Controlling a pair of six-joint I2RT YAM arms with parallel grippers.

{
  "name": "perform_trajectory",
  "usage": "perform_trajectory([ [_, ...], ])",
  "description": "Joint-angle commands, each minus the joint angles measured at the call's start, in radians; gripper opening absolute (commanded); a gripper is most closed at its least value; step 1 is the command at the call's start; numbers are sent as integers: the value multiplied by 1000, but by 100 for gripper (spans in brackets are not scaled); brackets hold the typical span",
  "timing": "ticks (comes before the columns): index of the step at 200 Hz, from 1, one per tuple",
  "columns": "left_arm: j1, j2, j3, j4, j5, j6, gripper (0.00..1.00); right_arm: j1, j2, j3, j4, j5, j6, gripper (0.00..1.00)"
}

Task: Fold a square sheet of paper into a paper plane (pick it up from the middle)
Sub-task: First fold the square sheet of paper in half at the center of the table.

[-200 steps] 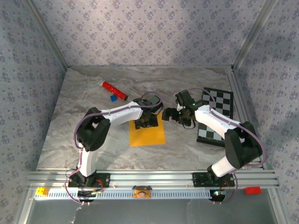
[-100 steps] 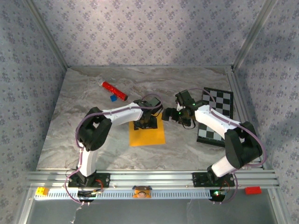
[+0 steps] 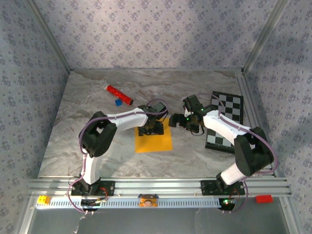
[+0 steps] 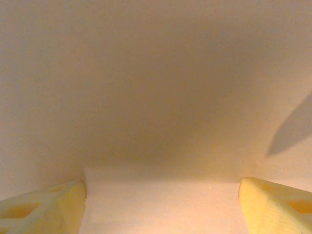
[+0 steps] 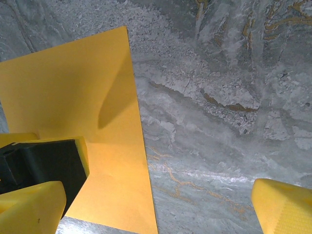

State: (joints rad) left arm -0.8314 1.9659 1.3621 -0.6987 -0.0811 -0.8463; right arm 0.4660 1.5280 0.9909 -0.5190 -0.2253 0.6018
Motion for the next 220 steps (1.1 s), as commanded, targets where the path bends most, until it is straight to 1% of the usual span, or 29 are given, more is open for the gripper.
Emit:
perform_trajectory([
  [1,3,-13,-2,7,6,16,82,-7,-18,-6,-9,-5,1,100],
  [38,3,18,19,-37,-9,10,82,-7,-18,-6,-11,-5,0,100],
  [65,-1,36,14,-10,20,-2,83,-7,-17,-11,-9,-5,1,100],
  [113,-18,92,31,-50,-1,-25,83,-8,-17,-16,-14,0,-2,100],
  [161,-28,124,19,-53,-5,-33,83,-8,-17,-13,-22,7,-6,100],
  [220,-28,126,-4,-15,23,-39,81,-11,-15,-17,-21,9,-5,100],
])
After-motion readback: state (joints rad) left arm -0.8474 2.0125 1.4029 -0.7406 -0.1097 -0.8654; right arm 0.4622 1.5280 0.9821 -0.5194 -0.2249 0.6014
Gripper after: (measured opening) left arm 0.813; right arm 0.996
